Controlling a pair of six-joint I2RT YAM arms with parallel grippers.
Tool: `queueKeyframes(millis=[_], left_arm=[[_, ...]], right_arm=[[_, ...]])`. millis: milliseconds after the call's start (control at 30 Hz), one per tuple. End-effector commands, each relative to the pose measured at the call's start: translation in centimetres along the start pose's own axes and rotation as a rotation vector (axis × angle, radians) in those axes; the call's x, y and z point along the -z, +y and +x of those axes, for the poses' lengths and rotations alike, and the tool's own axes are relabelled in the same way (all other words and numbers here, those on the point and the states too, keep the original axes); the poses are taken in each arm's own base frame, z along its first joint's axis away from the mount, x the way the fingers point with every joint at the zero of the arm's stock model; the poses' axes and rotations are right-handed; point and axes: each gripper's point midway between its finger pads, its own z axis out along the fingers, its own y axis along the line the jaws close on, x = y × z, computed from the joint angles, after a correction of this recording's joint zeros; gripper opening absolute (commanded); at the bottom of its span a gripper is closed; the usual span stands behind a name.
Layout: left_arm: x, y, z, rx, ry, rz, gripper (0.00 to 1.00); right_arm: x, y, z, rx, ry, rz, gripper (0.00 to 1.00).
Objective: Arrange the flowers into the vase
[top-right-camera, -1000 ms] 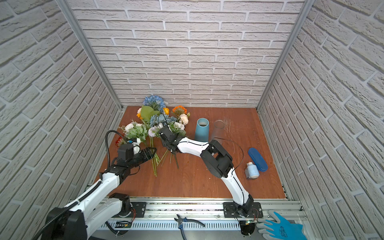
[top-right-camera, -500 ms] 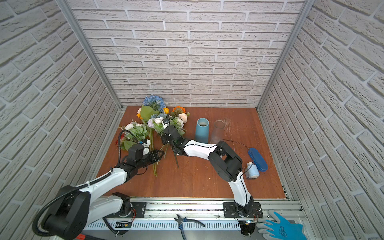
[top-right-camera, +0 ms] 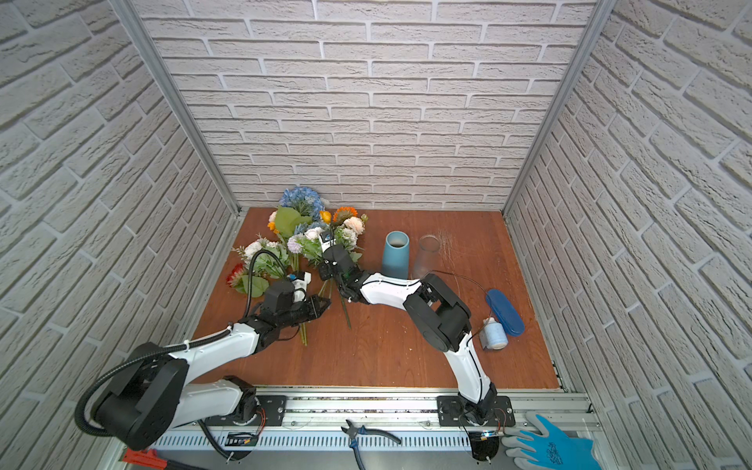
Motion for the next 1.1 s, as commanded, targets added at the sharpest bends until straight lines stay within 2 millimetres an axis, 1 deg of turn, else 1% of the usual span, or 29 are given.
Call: queueKeyframes(millis=[0,133,267,400,433,500,533,600,700,800,933,967,1000,1067], left_arm=[[0.2,0.8,2.4,0.012,0.065,-0.018,0.0],[0.1,1.0,3.2,0.011,0.087,-0.031,0.0],[-0.1,1.6,3.9,0.024,0.105,-0.048,0.0],[-0.4,2.0,4.4,0.036,0.121,-0.062,0.0],[-0.4,2.2,4.5,0.039,0.123,-0.068,0.02],[-0.3,2.4,4.7,0.045,0.126,-0.076,0.18],[-0.3,2.5,4.6,0.044,0.123,-0.081,0.24],[-0.1,2.5,4.1,0.036,0.112,-0.089,0.4],[0.6,2.0,2.5,0.014,0.075,-0.089,0.57],[1.7,1.4,0.7,-0.006,0.036,-0.087,0.66],[3.5,1.1,-1.1,0.0,-0.011,-0.081,0.74],[4.1,0.8,-1.6,0.008,-0.029,-0.069,0.76],[4.5,0.6,-2.2,0.015,-0.052,-0.059,0.78],[5.5,0.1,-3.4,0.019,-0.102,-0.042,0.82]], right_arm=[[-0.5,-1.5,-5.2,-0.059,-0.152,0.016,0.06],[-0.9,-2.4,-6.6,-0.054,-0.184,0.037,0.06],[-0.4,-3.6,-9.2,-0.103,-0.241,0.034,0.06],[-0.1,-4.0,-10.9,-0.111,-0.263,0.02,0.06],[0.1,-4.1,-11.2,-0.104,-0.265,0.024,0.06],[0.6,-4.0,-11.4,-0.105,-0.269,0.017,0.06],[0.8,-3.9,-11.3,-0.111,-0.268,0.008,0.06],[1.1,-3.6,-10.5,-0.134,-0.257,-0.022,0.06],[1.3,-3.5,-8.4,-0.153,-0.224,-0.039,0.06],[1.4,-3.9,-6.9,-0.166,-0.209,-0.028,0.06],[1.5,-3.8,-6.2,-0.161,-0.192,-0.041,0.07],[1.6,-3.6,-5.9,-0.158,-0.184,-0.053,0.09],[1.7,-3.4,-5.8,-0.156,-0.177,-0.066,0.15],[2.2,-3.3,-5.2,-0.153,-0.143,-0.084,0.33]])
